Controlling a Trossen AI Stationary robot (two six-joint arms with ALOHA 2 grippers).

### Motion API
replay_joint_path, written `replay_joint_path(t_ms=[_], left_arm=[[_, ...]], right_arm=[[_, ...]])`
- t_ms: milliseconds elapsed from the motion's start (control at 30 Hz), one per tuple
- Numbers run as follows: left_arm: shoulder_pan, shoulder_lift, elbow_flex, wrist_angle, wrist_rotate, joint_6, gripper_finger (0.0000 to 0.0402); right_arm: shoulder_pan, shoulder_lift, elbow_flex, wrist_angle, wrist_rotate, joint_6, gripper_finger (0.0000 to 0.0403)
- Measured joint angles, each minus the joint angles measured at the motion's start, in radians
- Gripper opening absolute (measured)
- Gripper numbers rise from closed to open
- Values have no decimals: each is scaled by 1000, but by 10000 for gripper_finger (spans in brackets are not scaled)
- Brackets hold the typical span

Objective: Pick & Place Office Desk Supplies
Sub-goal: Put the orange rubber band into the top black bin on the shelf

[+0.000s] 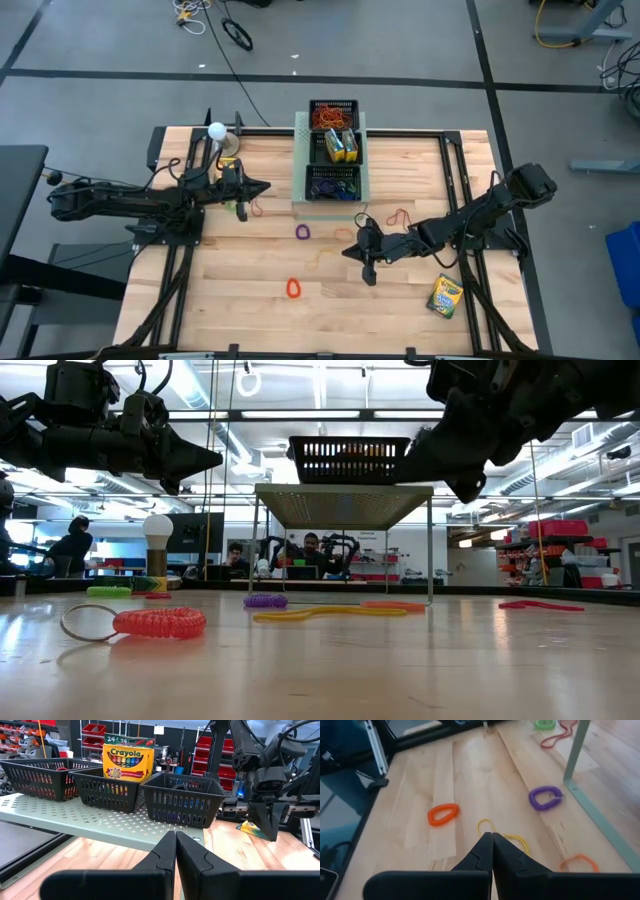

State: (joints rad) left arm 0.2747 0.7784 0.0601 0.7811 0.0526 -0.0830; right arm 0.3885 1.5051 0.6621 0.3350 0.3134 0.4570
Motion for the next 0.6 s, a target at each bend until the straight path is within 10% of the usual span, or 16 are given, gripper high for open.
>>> replay_joint_path(t_ms=[600], left_arm=[[0, 0, 0, 0, 0, 0, 20]], right_arm=[[0, 0, 0, -12, -1, -36, 5]])
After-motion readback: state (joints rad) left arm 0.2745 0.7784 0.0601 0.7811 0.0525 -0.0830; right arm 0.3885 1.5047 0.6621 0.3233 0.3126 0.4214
